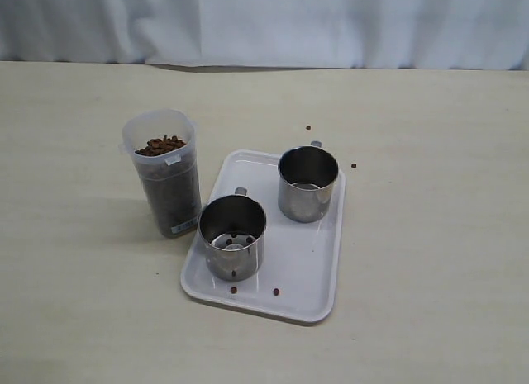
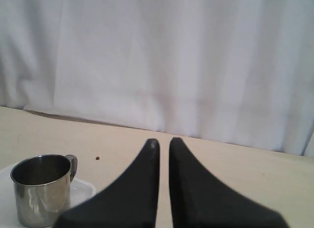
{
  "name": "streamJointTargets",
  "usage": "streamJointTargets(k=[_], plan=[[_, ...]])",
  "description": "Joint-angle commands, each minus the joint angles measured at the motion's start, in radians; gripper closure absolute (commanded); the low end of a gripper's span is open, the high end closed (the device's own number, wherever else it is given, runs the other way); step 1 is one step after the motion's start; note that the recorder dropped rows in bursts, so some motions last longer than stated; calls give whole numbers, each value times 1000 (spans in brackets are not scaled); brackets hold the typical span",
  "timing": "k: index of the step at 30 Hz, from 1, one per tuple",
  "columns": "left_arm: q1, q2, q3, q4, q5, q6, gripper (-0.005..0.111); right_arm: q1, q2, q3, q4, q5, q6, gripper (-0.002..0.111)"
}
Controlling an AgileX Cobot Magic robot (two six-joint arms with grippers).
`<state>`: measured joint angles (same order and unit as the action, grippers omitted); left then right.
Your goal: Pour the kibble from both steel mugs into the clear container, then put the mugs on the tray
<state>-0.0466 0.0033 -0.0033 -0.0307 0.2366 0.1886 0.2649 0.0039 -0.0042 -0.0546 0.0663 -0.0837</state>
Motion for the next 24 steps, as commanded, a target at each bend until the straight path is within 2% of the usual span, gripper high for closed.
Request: streamJointTargets(k=[1, 9, 12, 17, 24], plan=[[-8, -3, 3, -7, -2, -2, 107, -29, -4, 4, 24, 10, -37, 103], [-8, -3, 3, -7, -4, -2, 107, -117, -4, 4, 20, 12, -35, 103], [-8, -3, 3, -7, -4, -2, 107, -117, -4, 4, 14, 12, -28, 103], [-8, -3, 3, -7, -4, -2, 107, -117, -4, 4, 9, 12, 109, 103], [-8, -3, 3, -7, -4, -2, 107, -117, -4, 4, 10, 38, 104, 103]])
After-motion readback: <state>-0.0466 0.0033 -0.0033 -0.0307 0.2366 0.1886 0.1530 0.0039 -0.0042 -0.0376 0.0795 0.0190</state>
